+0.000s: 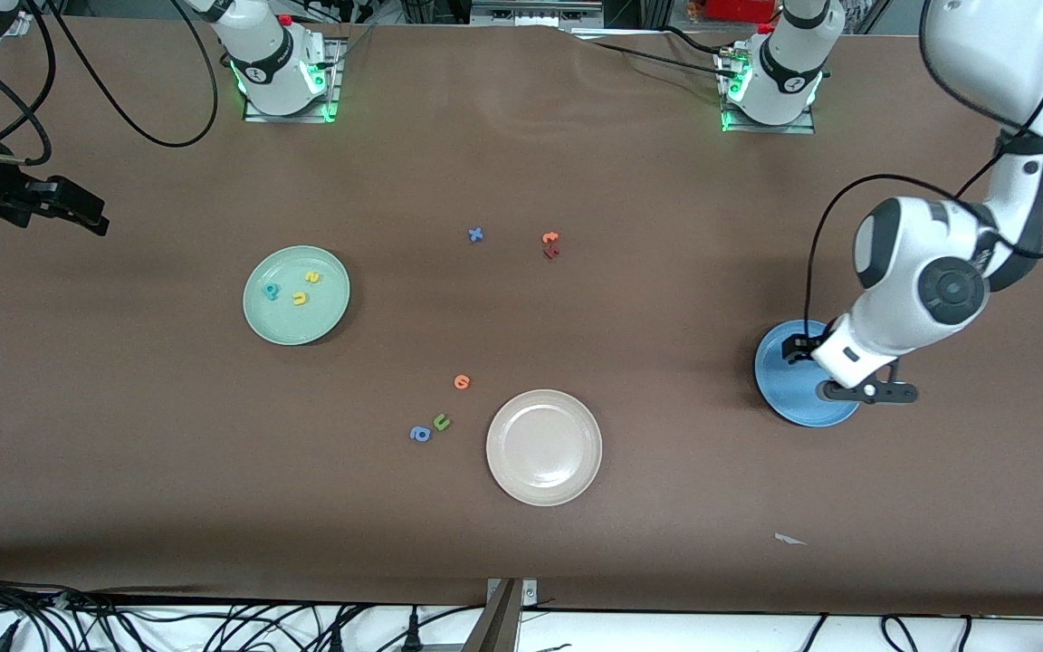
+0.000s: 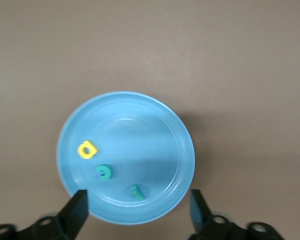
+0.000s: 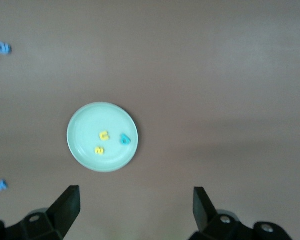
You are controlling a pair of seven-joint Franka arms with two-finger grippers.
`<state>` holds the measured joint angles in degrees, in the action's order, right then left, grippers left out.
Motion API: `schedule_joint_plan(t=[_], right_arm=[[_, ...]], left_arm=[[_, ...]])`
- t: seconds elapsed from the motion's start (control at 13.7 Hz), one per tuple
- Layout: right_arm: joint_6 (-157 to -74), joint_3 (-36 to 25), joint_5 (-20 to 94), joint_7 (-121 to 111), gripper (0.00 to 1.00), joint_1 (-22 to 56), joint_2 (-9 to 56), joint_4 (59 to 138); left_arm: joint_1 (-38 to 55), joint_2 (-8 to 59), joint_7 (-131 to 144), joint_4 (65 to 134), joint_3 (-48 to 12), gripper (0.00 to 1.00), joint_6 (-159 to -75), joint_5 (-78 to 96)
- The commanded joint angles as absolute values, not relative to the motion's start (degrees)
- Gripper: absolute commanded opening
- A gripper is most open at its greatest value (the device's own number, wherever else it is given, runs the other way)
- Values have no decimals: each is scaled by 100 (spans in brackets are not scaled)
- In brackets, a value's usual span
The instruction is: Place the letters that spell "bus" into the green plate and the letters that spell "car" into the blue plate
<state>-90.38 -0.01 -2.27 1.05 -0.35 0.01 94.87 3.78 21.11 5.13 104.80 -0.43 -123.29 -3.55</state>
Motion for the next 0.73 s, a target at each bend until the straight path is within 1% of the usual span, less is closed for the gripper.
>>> schedule_joint_plan(t=[0.0, 0.15, 0.44, 0.51, 0.66], right_arm=[[-8807, 53, -167, -343, 100, -193, -123, 9519], [-8807, -52, 209, -343, 100, -193, -27, 9431], [-8851, -62, 132, -221, 100, -167, -18, 9360], [-8833, -62, 141, -141, 100, -176, -9, 9352], [-8842, -62, 132, -132, 100, -167, -9, 9352]], left_arm=[[299, 1592, 378, 10268, -97, 100, -11430, -422], [299, 1460, 264, 9758, -97, 100, -10577, -186], [281, 915, -139, 8949, -79, 100, -8776, -123], [264, 749, -193, 8817, -70, 100, -8484, -114], [264, 345, -202, 8824, -62, 100, -8367, -123]])
